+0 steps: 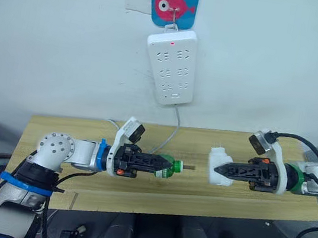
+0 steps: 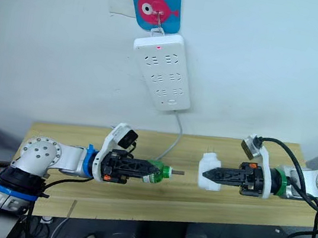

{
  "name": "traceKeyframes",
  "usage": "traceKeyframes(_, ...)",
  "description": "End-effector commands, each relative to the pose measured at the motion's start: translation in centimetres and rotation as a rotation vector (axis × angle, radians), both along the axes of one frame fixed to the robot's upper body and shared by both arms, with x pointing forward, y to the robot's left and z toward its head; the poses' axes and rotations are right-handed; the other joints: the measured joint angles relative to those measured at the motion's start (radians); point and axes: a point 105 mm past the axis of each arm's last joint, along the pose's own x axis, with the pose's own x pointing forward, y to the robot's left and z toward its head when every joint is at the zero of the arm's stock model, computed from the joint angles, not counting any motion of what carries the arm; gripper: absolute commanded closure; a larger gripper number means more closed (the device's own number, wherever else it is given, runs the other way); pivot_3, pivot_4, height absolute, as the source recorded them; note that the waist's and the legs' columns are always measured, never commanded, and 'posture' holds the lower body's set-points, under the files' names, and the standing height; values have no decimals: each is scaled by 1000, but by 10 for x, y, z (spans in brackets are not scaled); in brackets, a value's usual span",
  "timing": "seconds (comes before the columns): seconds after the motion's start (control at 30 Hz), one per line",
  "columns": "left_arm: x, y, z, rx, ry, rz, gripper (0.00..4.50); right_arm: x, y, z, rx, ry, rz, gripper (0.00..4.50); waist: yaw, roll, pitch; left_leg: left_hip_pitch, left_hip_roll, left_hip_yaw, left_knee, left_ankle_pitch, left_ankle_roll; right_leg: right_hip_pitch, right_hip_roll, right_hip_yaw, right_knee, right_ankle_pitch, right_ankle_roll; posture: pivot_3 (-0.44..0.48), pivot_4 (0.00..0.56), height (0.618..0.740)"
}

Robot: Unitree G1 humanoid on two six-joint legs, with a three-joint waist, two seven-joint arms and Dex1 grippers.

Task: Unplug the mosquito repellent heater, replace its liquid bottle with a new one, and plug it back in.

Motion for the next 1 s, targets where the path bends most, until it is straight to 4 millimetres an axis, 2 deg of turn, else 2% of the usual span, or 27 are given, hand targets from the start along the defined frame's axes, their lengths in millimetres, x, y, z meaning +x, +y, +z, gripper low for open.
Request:
traceKeyframes(0.03,-3,4,6,8,-77,18,2238,7,-15,5,-40,-36,-68,1437,0,0,0,0,0,0,0,0,0,0,0,0,0,0,0,-137,250,740)
traceKeyframes(0.1,0,4,9,1,-125,46,2238,20,-24,-11,-188,-84,-159,1437,0,0,0,0,0,0,0,0,0,0,0,0,0,0,0,-137,252,740)
traceKeyframes(0.13,1,2,11,-5,-150,64,2238,29,-34,-28,-317,-98,-216,1437,1,0,0,0,0,0,0,0,0,0,0,0,0,0,0,-137,252,740)
traceKeyframes(0.2,3,0,14,-12,-184,83,2238,37,-50,-48,-483,-116,-277,1437,1,0,0,0,0,0,0,0,0,0,0,0,0,0,0,-136,256,740)
traceKeyframes(0.27,5,-2,14,-22,-198,105,2238,46,-83,-76,-726,-132,-361,1437,1,0,0,0,0,1,0,0,0,0,0,0,0,0,0,-134,261,740)
traceKeyframes(0.33,2,-3,11,-15,-207,106,2238,53,-114,-92,-905,-156,-411,1437,5,0,0,0,-1,1,0,0,0,-1,0,0,0,0,0,-120,266,740)
traceKeyframes(0.5,-7,-5,4,-2,-219,84,2238,64,-160,-104,-1141,-215,-393,1437,0,0,0,0,-1,3,0,0,0,-1,-1,2,1,0,0,-111,276,740)
traceKeyframes(0.67,-12,-10,3,-14,-228,85,2238,76,-175,-113,-1203,-225,-356,1437,-2,0,0,1,0,3,0,0,0,-1,0,2,2,0,0,-80,298,740)
traceKeyframes(1.0,-25,-9,1,-17,-222,70,2238,92,-181,-118,-1226,-220,-289,1437,5,-1,1,1,-1,3,0,0,0,0,-1,2,2,0,0,-52,319,740)
